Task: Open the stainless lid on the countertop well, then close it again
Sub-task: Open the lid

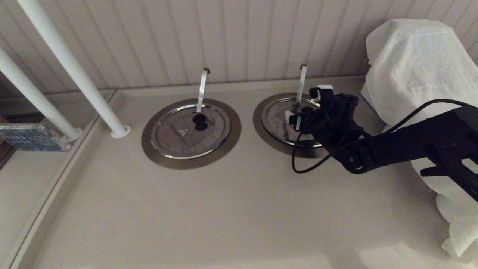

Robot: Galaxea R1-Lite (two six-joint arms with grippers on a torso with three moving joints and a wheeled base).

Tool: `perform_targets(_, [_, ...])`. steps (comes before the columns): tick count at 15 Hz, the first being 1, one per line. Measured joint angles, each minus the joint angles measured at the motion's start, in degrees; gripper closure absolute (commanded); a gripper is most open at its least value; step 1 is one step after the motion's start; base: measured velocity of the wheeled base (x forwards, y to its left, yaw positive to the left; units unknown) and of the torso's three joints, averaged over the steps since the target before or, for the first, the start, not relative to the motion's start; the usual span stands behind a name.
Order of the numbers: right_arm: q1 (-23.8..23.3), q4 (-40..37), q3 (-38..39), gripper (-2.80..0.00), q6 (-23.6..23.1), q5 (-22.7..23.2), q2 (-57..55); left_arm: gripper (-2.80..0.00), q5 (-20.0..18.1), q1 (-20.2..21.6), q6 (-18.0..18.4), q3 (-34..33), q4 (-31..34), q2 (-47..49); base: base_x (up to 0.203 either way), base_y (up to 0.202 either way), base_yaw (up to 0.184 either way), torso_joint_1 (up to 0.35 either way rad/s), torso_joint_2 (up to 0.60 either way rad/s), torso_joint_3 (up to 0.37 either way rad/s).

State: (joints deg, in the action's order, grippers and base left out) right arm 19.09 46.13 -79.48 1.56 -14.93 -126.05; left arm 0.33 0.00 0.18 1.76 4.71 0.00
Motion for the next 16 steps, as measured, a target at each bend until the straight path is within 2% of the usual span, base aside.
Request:
perform_targets(7, [-0.66, -0.32, -1.30, -2.80, -0.08, 0.06, -1.87, 0.00, -0.04, 0.00, -0.02, 0.00, 0.02, 0.00, 0.000, 0.000, 0.000, 0.000, 0.00, 0.000])
perform_targets(16, [1.26, -0.03, -1.24, -2.80, 0.00, 0.02, -2.08, 0.00, -0.03, 0.00, 0.00, 0.00, 0.02, 0.00, 0.000, 0.000, 0.000, 0.000, 0.00, 0.000])
